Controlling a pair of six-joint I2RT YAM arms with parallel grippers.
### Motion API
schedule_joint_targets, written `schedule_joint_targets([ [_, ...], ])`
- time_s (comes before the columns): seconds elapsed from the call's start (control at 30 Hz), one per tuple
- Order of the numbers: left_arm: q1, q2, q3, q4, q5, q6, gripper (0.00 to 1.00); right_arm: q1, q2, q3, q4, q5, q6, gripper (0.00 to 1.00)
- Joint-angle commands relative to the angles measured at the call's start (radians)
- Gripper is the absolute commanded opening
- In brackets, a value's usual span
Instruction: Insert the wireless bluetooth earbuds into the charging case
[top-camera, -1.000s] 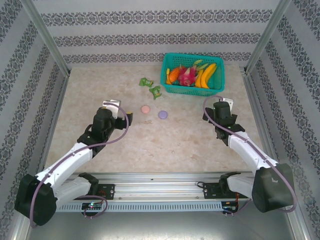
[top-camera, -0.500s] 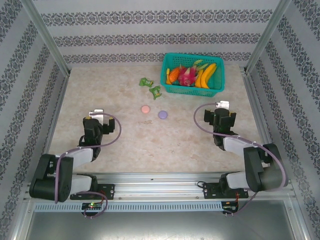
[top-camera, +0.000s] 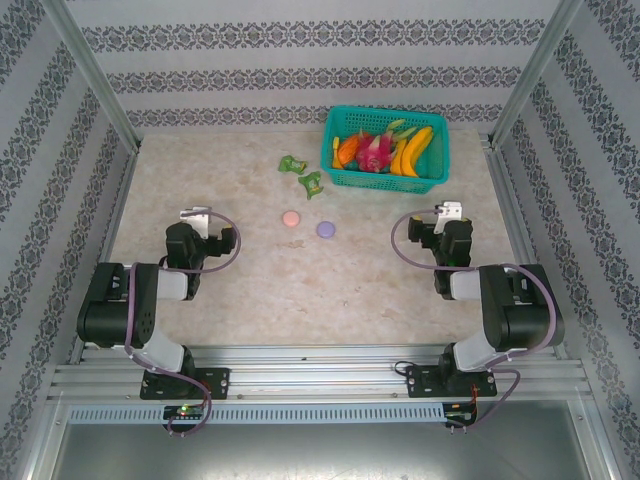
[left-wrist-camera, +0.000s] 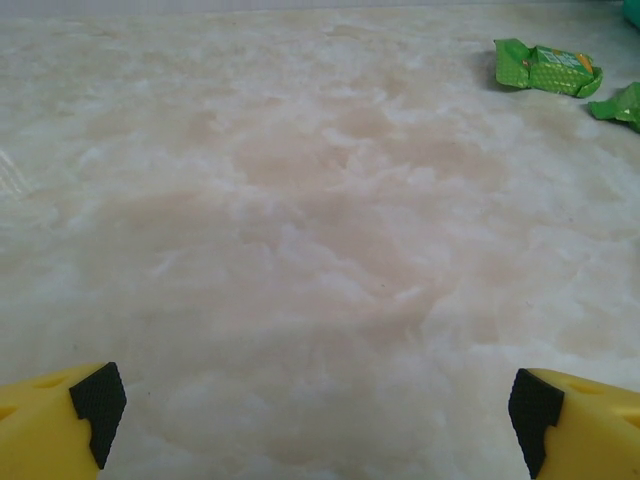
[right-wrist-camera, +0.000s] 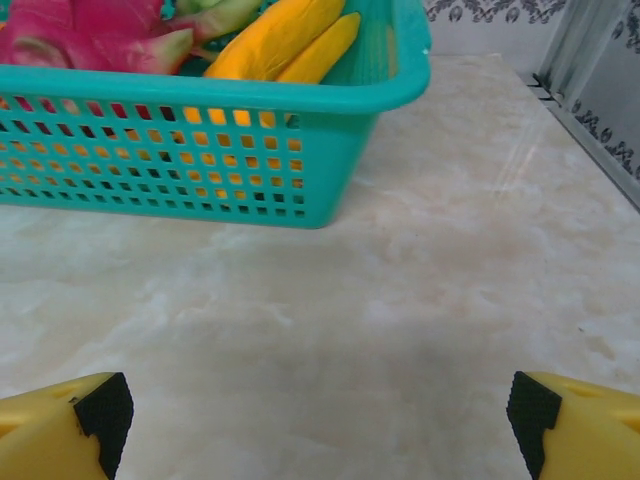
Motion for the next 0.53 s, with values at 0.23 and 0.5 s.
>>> schedule_joint_targets([
  [0.23,0.007,-0.002,0.01,-0.005,-0.001,-0.018,1.0,0.011,-0.01,0.017,0.007,-0.038,0.008,0.98],
  [0.5,0.003,-0.004,0.01,-0.007,-0.015,-0.018,1.0,0.003,-0.02,0.007,0.018,-0.056,0.013,0.98],
])
